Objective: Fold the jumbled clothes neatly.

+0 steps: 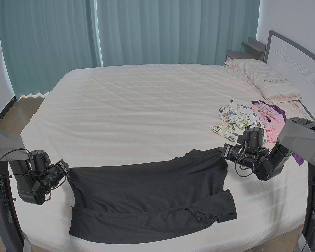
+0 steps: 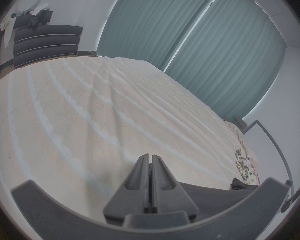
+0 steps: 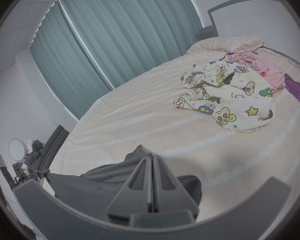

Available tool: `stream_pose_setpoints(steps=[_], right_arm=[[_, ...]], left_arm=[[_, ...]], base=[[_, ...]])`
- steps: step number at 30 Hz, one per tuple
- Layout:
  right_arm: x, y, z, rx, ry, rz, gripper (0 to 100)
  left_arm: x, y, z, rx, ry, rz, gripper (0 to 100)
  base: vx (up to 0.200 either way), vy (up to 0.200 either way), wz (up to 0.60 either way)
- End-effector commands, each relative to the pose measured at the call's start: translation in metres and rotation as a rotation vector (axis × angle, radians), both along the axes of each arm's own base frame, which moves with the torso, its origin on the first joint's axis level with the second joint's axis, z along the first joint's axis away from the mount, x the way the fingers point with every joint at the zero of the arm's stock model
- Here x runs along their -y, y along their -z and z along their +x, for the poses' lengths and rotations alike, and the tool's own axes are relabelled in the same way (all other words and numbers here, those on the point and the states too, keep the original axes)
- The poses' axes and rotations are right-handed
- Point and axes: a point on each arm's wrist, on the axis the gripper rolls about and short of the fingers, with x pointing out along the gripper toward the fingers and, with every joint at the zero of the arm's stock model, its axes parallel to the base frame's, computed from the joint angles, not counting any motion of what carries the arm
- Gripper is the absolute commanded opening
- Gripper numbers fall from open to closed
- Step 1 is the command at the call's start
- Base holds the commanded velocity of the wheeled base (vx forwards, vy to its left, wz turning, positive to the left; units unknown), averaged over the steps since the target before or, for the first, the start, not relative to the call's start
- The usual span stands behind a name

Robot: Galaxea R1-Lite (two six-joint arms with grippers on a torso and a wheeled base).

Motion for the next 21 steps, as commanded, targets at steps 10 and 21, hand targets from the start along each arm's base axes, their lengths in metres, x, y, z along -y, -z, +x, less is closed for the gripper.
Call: stream_pose_setpoints(steps=[10, 21], right_arm=[[0.008, 0.004, -0.042, -0.063, -0.034, -0.008, 0], [0.015, 0.014, -0.066, -0.109, -0.060, -0.042, 0]], left_arm=[[0.002, -0.004, -0.010, -0.025, 0.079, 0.098, 0], [0.006, 0.009, -0.036, -0.128, 0.115, 0.130, 0]], base=[[0.000, 0.000, 0.00], [0.000, 0.000, 0.00]])
